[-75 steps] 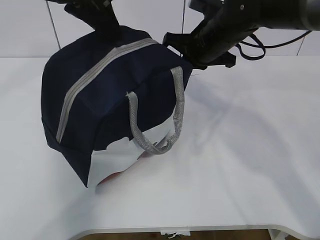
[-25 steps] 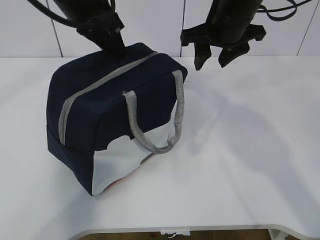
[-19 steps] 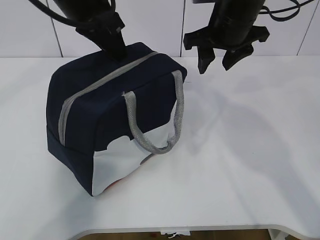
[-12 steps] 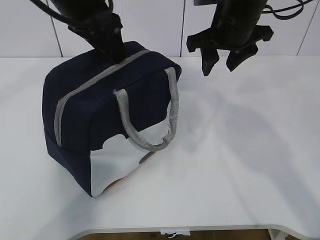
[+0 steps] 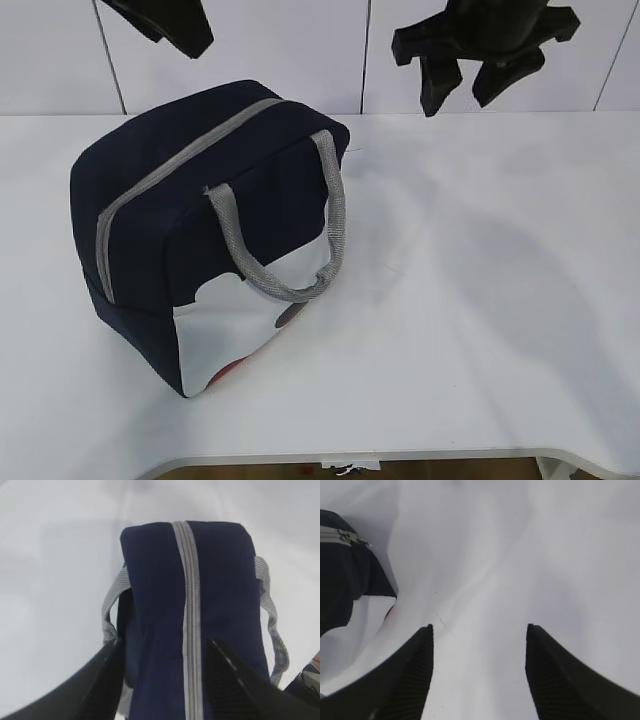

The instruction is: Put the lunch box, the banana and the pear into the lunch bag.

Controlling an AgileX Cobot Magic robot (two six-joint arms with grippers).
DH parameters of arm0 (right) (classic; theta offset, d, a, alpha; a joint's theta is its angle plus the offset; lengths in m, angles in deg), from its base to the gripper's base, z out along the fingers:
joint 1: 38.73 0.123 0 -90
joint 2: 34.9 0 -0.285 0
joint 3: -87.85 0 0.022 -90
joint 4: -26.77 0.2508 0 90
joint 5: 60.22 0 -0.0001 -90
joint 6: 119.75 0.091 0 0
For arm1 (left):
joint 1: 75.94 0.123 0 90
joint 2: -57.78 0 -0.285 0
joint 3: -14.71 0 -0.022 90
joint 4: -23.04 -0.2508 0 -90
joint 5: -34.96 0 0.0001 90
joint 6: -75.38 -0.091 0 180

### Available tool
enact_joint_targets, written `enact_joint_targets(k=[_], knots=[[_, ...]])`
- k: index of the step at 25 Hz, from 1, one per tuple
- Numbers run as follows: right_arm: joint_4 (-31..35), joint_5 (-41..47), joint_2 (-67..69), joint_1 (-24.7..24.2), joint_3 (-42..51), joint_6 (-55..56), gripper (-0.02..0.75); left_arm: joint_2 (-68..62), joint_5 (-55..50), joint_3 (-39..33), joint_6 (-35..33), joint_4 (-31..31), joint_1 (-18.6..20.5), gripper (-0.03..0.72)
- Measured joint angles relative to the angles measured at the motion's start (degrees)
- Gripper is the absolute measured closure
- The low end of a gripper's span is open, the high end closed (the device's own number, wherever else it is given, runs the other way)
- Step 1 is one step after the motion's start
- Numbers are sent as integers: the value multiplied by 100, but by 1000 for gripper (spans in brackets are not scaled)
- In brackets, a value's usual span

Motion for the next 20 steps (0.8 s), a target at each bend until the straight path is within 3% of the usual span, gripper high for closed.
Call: enact_joint_targets(k=[14, 20], knots=[[0, 70, -816, 0, -9, -177, 283, 957, -57, -71, 116, -511, 0, 305], [0, 91, -1202, 0, -9, -253, 283, 1687, -57, -948, 149, -871, 0, 347]])
